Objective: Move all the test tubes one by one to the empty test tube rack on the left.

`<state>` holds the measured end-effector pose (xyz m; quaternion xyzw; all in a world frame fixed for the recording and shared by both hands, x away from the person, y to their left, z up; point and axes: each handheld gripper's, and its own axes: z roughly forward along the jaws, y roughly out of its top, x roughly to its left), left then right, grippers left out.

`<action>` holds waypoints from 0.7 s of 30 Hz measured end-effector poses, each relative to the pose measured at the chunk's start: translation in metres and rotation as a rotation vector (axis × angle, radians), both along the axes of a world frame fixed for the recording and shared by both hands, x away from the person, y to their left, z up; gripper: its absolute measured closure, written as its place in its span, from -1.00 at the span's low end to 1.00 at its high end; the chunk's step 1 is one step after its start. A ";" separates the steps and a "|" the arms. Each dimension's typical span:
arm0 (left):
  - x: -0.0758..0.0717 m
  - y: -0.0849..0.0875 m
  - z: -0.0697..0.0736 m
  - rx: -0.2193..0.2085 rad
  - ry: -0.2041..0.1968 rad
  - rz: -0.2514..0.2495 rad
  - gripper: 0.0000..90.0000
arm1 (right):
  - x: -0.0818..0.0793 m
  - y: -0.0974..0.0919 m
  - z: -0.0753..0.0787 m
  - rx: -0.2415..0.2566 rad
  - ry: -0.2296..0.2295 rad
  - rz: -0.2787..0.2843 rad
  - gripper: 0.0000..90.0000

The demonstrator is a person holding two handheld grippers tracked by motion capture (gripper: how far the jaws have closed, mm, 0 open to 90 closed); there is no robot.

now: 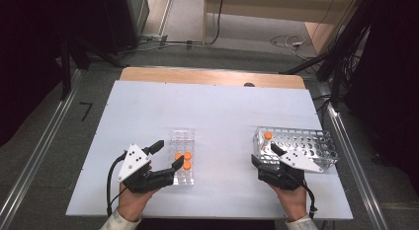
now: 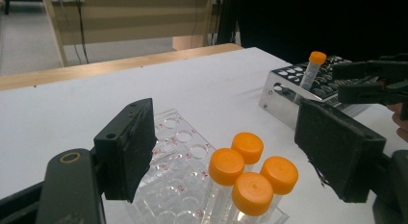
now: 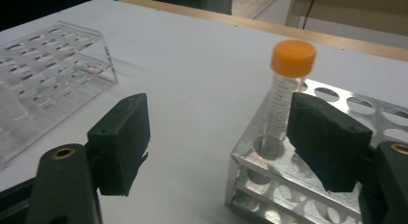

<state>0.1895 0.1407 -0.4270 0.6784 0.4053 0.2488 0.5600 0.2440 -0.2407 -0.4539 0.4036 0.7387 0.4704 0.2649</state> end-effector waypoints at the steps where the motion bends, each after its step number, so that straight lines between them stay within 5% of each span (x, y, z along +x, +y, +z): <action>1: 0.000 0.000 0.000 0.000 0.000 0.001 -0.51 | 0.002 -0.001 0.000 0.000 0.000 -0.007 -0.49; 21: 0.001 -0.002 -0.001 -0.005 0.006 -0.008 -0.50 | 0.033 -0.008 -0.011 0.005 -0.007 -0.104 0.14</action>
